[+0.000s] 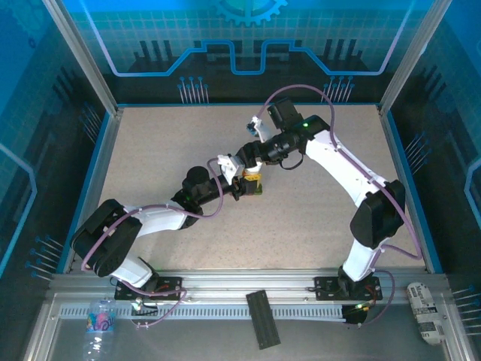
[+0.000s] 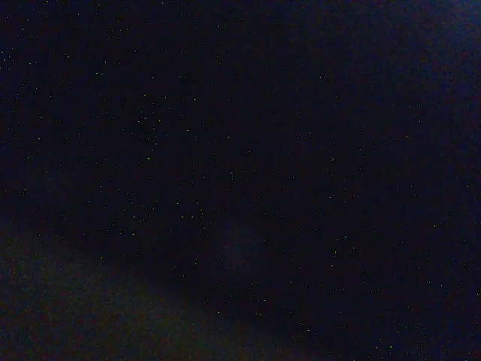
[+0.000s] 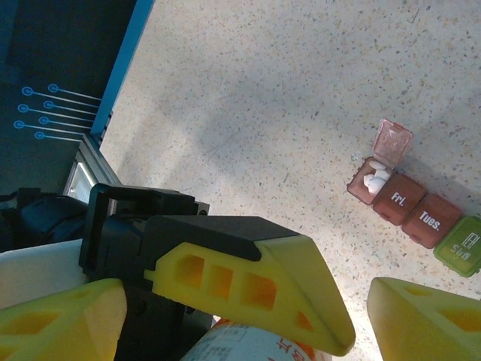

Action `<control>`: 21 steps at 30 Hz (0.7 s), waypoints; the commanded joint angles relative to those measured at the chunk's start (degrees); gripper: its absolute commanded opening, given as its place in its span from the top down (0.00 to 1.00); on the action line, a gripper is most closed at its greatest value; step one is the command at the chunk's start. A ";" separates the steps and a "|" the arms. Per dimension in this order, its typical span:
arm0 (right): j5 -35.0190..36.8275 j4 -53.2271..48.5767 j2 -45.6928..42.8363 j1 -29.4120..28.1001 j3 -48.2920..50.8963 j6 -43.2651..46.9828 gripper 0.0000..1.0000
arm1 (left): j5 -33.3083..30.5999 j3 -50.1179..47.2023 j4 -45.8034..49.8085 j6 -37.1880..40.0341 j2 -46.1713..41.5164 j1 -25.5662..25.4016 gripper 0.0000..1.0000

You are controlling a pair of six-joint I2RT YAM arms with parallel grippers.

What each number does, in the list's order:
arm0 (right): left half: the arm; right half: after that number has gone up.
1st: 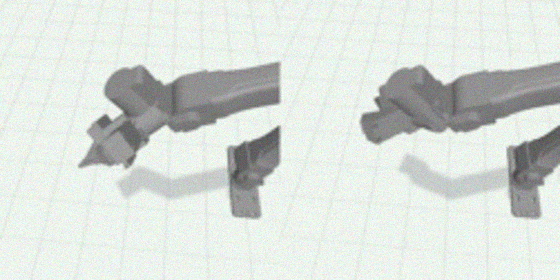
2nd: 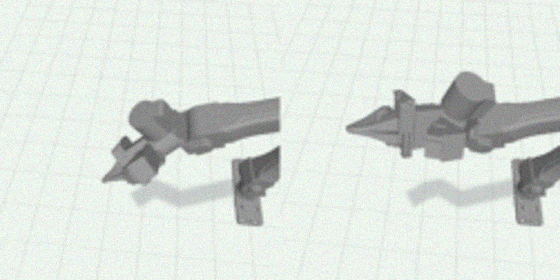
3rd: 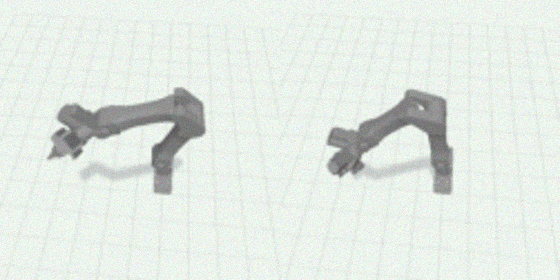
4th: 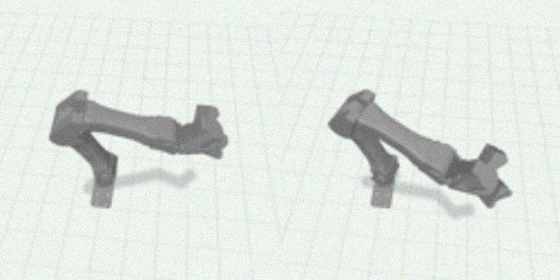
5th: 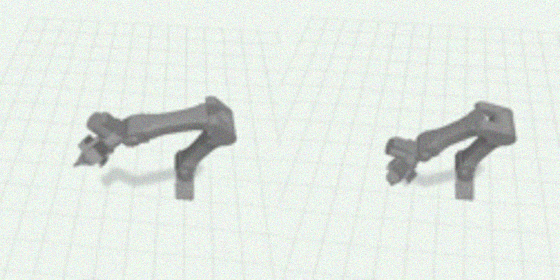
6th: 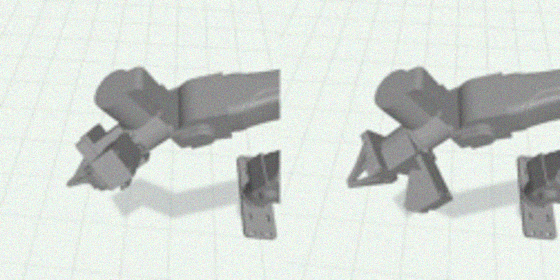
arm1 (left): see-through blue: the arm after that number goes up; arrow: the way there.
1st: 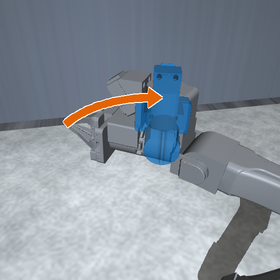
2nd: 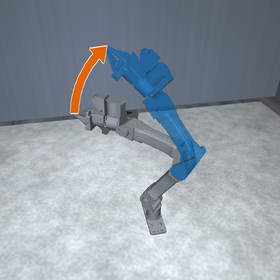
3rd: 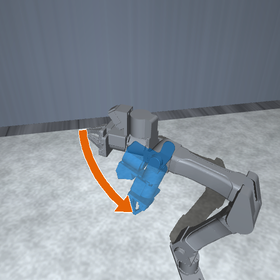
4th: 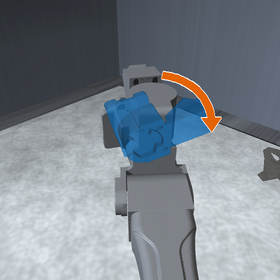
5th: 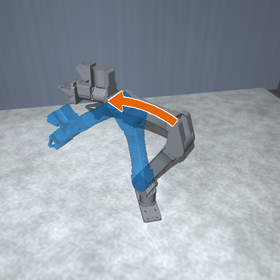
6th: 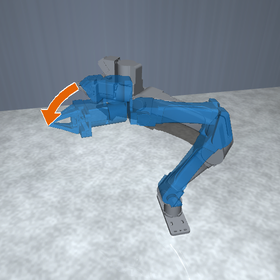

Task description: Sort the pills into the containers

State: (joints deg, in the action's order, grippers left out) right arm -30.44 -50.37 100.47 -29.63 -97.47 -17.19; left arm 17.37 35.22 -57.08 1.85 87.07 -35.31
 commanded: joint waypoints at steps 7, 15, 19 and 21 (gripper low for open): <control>-6.79 10.55 -5.86 3.23 0.73 -7.40 0.12 | 1.26 0.29 -1.51 0.61 0.42 -0.25 1.00; -7.22 15.09 -12.12 7.18 5.04 -10.58 0.12 | 1.31 -0.29 -1.50 0.44 0.43 -0.26 1.00; -4.96 13.28 -17.30 9.42 9.73 -8.96 0.14 | 1.40 -0.50 -0.93 0.53 -0.33 -0.21 1.00; -3.00 11.40 -19.45 9.93 11.93 -6.73 0.14 | 1.75 -0.51 -0.87 0.27 -0.62 -0.23 1.00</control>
State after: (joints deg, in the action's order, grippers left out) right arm -35.27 -37.19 84.25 -20.60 -87.96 -25.91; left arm 17.45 35.20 -57.28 1.83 87.35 -35.33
